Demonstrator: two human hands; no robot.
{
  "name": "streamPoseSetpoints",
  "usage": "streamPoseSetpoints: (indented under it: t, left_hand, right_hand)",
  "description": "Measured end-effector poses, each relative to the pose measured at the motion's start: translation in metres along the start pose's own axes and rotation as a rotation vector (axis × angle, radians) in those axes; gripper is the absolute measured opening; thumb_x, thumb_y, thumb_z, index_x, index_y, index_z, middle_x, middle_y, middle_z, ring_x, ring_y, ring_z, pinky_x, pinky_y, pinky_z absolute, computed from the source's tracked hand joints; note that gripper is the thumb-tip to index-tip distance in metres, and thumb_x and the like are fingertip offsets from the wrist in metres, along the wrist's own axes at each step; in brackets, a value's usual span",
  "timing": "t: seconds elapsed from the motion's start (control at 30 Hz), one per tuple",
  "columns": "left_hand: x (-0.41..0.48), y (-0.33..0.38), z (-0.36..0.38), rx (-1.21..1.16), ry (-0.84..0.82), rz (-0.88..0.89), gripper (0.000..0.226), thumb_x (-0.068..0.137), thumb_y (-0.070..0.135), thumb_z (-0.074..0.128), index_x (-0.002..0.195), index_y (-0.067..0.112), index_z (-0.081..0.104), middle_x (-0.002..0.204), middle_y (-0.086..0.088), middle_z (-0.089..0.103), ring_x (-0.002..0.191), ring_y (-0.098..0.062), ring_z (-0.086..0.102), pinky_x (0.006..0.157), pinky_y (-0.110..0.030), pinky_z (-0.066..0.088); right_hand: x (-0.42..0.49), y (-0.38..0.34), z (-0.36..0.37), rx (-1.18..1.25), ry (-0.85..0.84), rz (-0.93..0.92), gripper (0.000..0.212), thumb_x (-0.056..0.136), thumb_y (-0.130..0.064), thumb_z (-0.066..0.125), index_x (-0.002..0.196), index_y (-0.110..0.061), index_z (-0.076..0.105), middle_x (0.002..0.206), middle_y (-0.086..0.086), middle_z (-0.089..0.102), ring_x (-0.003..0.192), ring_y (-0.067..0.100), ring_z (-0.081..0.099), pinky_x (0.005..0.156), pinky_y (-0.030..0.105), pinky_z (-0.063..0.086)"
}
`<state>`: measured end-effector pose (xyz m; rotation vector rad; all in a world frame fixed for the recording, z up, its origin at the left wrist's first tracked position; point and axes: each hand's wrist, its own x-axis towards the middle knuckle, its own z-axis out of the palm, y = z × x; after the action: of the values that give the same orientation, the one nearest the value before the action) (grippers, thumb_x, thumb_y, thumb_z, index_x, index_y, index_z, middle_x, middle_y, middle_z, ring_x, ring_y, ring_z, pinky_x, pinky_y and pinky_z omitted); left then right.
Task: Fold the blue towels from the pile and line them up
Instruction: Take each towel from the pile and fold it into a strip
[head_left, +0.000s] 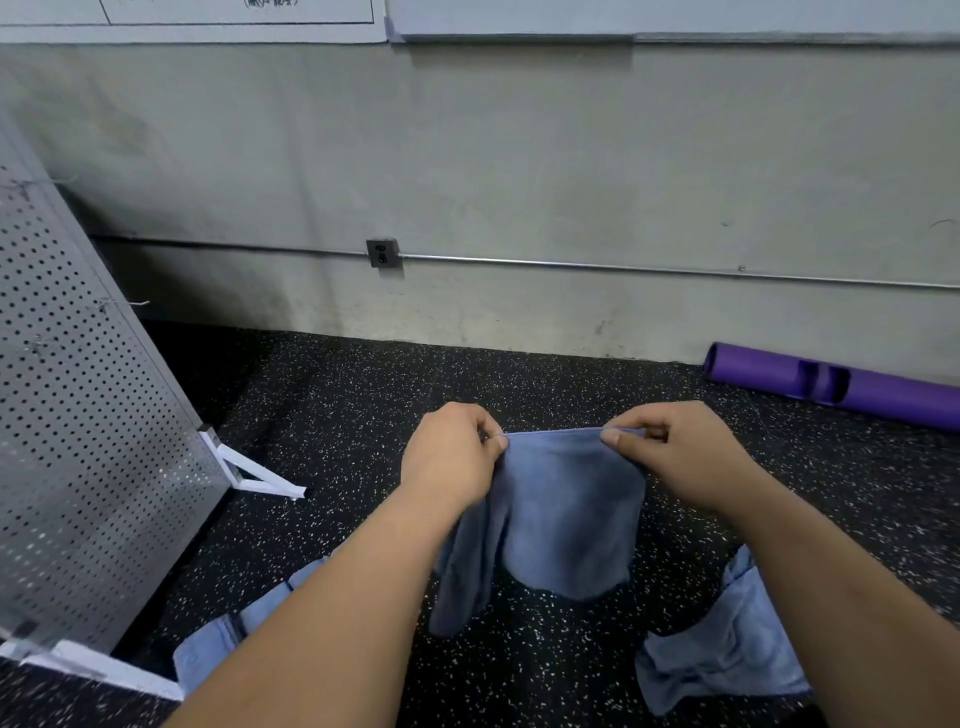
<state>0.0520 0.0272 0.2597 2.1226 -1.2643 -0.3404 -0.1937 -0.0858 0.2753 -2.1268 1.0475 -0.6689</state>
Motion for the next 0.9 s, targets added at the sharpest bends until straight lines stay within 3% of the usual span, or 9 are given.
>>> streamPoseSetpoints:
  t: [0.07, 0.17, 0.27, 0.37, 0.47, 0.6, 0.73, 0.83, 0.9]
  left_hand:
    - [0.000, 0.000, 0.001, -0.030, -0.004, 0.003, 0.015, 0.092, 0.022, 0.072, 0.079, 0.029, 0.072, 0.075, 0.011, 0.072, 0.080, -0.013, 0.070, 0.080, -0.035, 0.060]
    - [0.001, -0.001, 0.004, -0.115, -0.002, -0.008, 0.015, 0.095, 0.017, 0.073, 0.089, 0.031, 0.072, 0.077, 0.010, 0.071, 0.077, -0.008, 0.067, 0.079, -0.028, 0.056]
    - [0.002, 0.000, 0.007, -0.236, -0.031, -0.008, 0.023, 0.095, 0.011, 0.071, 0.099, 0.034, 0.073, 0.079, 0.010, 0.069, 0.070, -0.007, 0.062, 0.070, -0.023, 0.049]
    - [0.003, 0.003, 0.007, -0.367, -0.045, -0.005, 0.028, 0.094, 0.011, 0.074, 0.101, 0.038, 0.074, 0.088, 0.008, 0.069, 0.072, -0.008, 0.062, 0.069, -0.027, 0.053]
    - [0.002, 0.007, 0.009, -0.520, -0.054, 0.007, 0.030, 0.094, 0.004, 0.075, 0.104, 0.032, 0.076, 0.079, 0.011, 0.066, 0.067, -0.003, 0.057, 0.071, -0.024, 0.052]
    - [0.001, 0.013, 0.012, -0.673, -0.090, 0.011, 0.030, 0.093, -0.001, 0.075, 0.106, 0.026, 0.077, 0.084, 0.001, 0.073, 0.068, -0.009, 0.056, 0.069, -0.026, 0.050]
    - [-0.002, 0.017, 0.011, -0.724, -0.120, 0.037, 0.027, 0.093, 0.000, 0.077, 0.106, 0.023, 0.078, 0.088, -0.004, 0.077, 0.070, -0.009, 0.056, 0.072, -0.025, 0.053]
    - [-0.004, 0.018, 0.011, -0.735, -0.140, 0.047, 0.024, 0.093, 0.000, 0.078, 0.105, 0.021, 0.078, 0.083, 0.004, 0.075, 0.069, -0.005, 0.056, 0.073, -0.020, 0.052]
    - [-0.005, 0.019, 0.010, -0.749, -0.153, 0.059, 0.023, 0.092, 0.001, 0.079, 0.107, 0.018, 0.078, 0.086, 0.001, 0.077, 0.069, -0.004, 0.057, 0.074, -0.019, 0.054]
  right_hand:
    - [0.000, 0.004, 0.002, 0.036, 0.045, 0.039, 0.004, 0.093, -0.030, 0.080, 0.094, -0.033, 0.083, 0.079, -0.016, 0.078, 0.079, 0.005, 0.073, 0.078, 0.029, 0.056]
    - [-0.002, 0.003, 0.003, 0.123, 0.115, 0.086, 0.014, 0.099, -0.020, 0.073, 0.098, -0.032, 0.081, 0.060, -0.008, 0.062, 0.058, 0.010, 0.052, 0.059, 0.025, 0.044]
    - [-0.005, -0.011, 0.004, 0.233, 0.108, 0.115, 0.023, 0.102, -0.010, 0.066, 0.097, -0.026, 0.082, 0.076, 0.010, 0.073, 0.064, 0.009, 0.057, 0.053, 0.014, 0.047]
    - [-0.008, -0.021, 0.007, 0.314, -0.029, 0.154, 0.029, 0.105, -0.007, 0.058, 0.101, -0.023, 0.082, 0.094, 0.016, 0.077, 0.075, 0.015, 0.069, 0.070, 0.027, 0.063]
    - [-0.010, -0.028, 0.009, 0.364, -0.162, 0.161, 0.036, 0.106, -0.005, 0.051, 0.107, -0.025, 0.081, 0.102, 0.012, 0.078, 0.085, 0.015, 0.071, 0.082, 0.036, 0.065]
    - [-0.012, -0.033, 0.011, 0.174, -0.165, 0.029, 0.035, 0.100, 0.002, 0.060, 0.110, -0.026, 0.078, 0.096, -0.006, 0.080, 0.070, -0.004, 0.067, 0.064, 0.015, 0.054]
    - [-0.009, -0.025, 0.015, 0.113, -0.113, -0.006, 0.022, 0.098, -0.009, 0.072, 0.099, -0.030, 0.079, 0.091, -0.008, 0.080, 0.085, 0.010, 0.076, 0.086, 0.032, 0.063]
    - [-0.008, -0.023, 0.018, 0.001, -0.057, -0.063, 0.012, 0.095, -0.025, 0.078, 0.094, -0.037, 0.079, 0.091, -0.017, 0.075, 0.086, 0.007, 0.069, 0.083, 0.029, 0.058]
    - [-0.007, -0.024, 0.018, -0.021, -0.043, -0.088, 0.006, 0.094, -0.033, 0.078, 0.091, -0.038, 0.078, 0.093, -0.021, 0.072, 0.089, 0.002, 0.066, 0.082, 0.025, 0.053]
